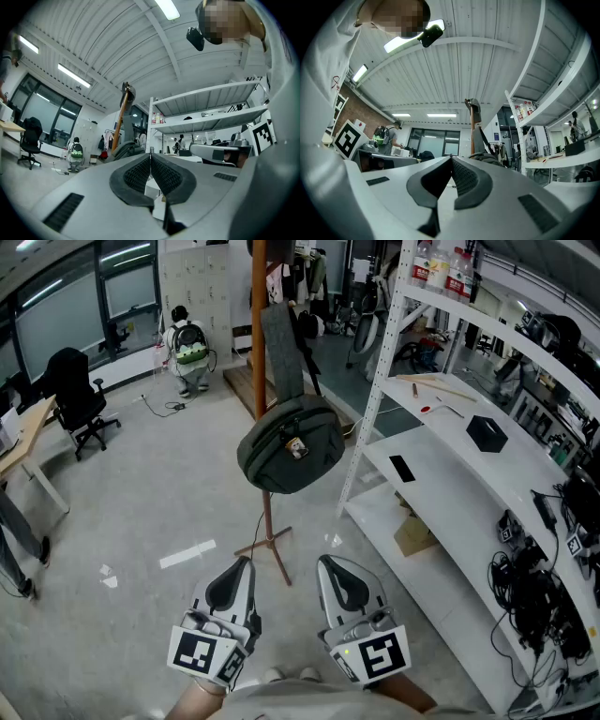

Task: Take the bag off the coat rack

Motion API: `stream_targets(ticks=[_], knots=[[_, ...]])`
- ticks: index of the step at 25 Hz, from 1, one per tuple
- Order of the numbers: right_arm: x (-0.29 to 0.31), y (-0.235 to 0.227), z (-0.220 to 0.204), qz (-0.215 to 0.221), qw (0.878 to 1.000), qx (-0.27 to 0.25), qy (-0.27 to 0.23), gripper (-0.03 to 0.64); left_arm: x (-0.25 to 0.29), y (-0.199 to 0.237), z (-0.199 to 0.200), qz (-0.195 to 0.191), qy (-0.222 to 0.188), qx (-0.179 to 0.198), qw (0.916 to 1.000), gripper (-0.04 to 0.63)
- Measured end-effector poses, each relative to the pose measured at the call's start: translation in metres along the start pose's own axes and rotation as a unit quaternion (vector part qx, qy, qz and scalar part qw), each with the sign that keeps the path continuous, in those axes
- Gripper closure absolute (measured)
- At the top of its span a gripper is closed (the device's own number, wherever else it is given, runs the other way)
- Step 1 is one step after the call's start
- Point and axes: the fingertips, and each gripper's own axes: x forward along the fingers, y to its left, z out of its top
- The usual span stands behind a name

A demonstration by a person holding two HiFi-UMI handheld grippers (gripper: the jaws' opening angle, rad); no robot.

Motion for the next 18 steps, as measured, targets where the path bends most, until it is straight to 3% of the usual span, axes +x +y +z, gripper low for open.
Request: stream_targets(ticks=[18], knots=[[-0.002, -0.025, 0.009, 0.015, 1.000, -0.005, -0.016, 0.598, 0.027, -0.028, 0.008, -0.001, -0.013, 0.005, 0.9999, 0.577]])
